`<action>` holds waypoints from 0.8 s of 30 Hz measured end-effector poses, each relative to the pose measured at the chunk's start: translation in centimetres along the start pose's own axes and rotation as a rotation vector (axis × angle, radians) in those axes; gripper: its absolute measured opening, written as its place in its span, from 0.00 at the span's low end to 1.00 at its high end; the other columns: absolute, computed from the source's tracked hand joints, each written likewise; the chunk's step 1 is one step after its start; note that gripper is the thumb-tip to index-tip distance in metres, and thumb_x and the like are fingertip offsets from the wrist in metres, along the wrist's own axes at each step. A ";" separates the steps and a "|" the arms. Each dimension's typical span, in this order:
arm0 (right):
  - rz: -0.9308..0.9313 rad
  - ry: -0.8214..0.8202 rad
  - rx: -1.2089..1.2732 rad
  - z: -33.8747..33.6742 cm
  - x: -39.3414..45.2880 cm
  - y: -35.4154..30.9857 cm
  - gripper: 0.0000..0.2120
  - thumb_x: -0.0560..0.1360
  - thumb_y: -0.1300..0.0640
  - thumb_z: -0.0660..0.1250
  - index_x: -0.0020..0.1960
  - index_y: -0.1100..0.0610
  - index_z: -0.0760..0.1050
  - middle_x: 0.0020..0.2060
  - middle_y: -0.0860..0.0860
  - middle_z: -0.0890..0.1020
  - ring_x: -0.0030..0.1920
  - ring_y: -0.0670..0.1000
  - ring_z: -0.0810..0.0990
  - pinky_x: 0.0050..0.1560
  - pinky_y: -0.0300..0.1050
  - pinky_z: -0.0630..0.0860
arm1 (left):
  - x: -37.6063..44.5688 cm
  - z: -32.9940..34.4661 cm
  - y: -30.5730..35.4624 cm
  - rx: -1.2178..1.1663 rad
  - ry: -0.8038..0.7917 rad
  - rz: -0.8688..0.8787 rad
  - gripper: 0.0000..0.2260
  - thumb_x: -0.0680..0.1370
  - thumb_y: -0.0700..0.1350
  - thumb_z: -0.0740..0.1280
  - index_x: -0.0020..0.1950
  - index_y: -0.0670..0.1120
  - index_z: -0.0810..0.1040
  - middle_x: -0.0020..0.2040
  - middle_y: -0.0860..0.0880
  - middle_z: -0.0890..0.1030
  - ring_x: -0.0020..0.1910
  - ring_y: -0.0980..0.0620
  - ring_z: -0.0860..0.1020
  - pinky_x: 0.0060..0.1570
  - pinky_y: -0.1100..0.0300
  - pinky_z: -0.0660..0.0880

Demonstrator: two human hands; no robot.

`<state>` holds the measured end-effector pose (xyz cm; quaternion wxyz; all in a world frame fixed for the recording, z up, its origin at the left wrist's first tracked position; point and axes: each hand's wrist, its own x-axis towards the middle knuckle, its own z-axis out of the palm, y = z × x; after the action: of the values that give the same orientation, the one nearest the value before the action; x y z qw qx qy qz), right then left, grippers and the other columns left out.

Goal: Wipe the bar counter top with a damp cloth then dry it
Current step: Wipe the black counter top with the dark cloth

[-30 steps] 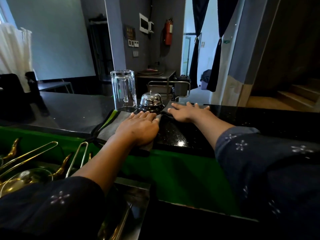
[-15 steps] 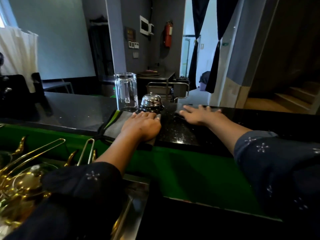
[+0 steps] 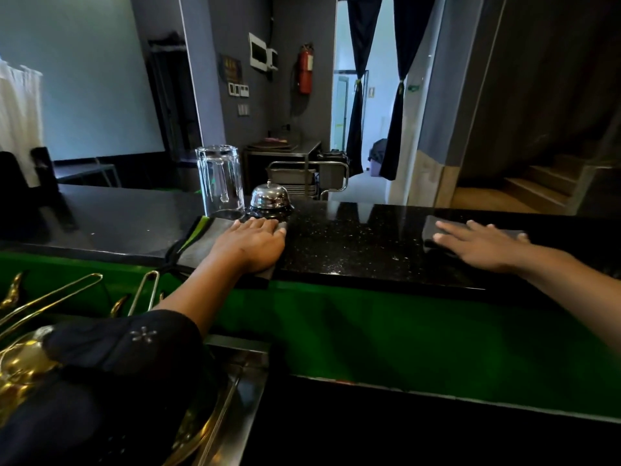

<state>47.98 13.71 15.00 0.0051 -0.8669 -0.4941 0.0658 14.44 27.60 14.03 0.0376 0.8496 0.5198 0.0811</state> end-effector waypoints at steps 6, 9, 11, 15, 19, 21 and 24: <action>-0.021 0.029 0.022 0.6 0.1 -6.5 0.32 0.74 0.26 0.40 0.77 0.33 0.45 0.80 0.55 0.45 0.78 0.63 0.43 0.70 0.73 0.36 | 0.5 0.1 0.1 0.001 0.009 -0.004 0.26 0.82 0.57 0.43 0.77 0.50 0.57 0.78 0.47 0.59 0.77 0.49 0.55 0.74 0.49 0.46; -0.238 0.030 -0.005 1.7 -2.5 -10.2 0.30 0.74 0.26 0.40 0.76 0.30 0.45 0.80 0.52 0.45 0.79 0.61 0.43 0.71 0.71 0.36 | 0.3 0.2 -0.1 -0.015 0.010 -0.003 0.26 0.82 0.58 0.42 0.78 0.51 0.57 0.78 0.48 0.58 0.77 0.50 0.54 0.74 0.50 0.46; -0.384 0.039 -0.023 2.2 -4.8 -9.9 0.29 0.74 0.26 0.40 0.74 0.27 0.44 0.80 0.48 0.46 0.79 0.56 0.44 0.73 0.67 0.37 | 0.3 0.1 -0.3 -0.023 0.005 0.013 0.26 0.82 0.59 0.42 0.78 0.51 0.56 0.78 0.49 0.57 0.77 0.50 0.53 0.74 0.50 0.46; -0.368 -0.015 -0.016 0.9 -5.8 -5.5 0.35 0.66 0.24 0.38 0.73 0.26 0.44 0.80 0.44 0.46 0.79 0.53 0.45 0.74 0.64 0.41 | 0.3 0.2 -0.4 -0.010 0.000 0.028 0.25 0.82 0.58 0.42 0.78 0.52 0.56 0.78 0.48 0.57 0.77 0.50 0.53 0.74 0.50 0.46; -0.199 0.020 -0.028 0.7 -2.1 -4.5 0.33 0.70 0.24 0.39 0.75 0.28 0.45 0.80 0.48 0.48 0.79 0.57 0.47 0.73 0.68 0.41 | 0.6 0.5 -0.2 0.006 0.027 0.012 0.25 0.82 0.58 0.42 0.77 0.51 0.58 0.78 0.48 0.58 0.77 0.49 0.55 0.74 0.50 0.46; -0.134 0.036 -0.015 0.8 -0.3 -5.9 0.32 0.73 0.25 0.40 0.76 0.30 0.46 0.80 0.51 0.47 0.79 0.60 0.46 0.72 0.70 0.39 | 0.6 0.4 -0.1 -0.006 0.025 0.010 0.25 0.82 0.58 0.43 0.77 0.51 0.58 0.78 0.48 0.59 0.77 0.49 0.55 0.74 0.50 0.46; -0.088 0.022 0.022 0.7 0.3 -8.1 0.33 0.75 0.26 0.40 0.77 0.33 0.46 0.80 0.54 0.45 0.78 0.62 0.43 0.71 0.71 0.36 | 0.3 0.2 -0.1 -0.007 0.017 0.016 0.25 0.82 0.58 0.43 0.78 0.51 0.57 0.78 0.48 0.58 0.77 0.50 0.54 0.74 0.50 0.46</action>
<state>41.14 18.04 14.87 0.0228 -0.8449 -0.5309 0.0614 14.59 27.93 13.83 0.0354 0.8528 0.5132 0.0903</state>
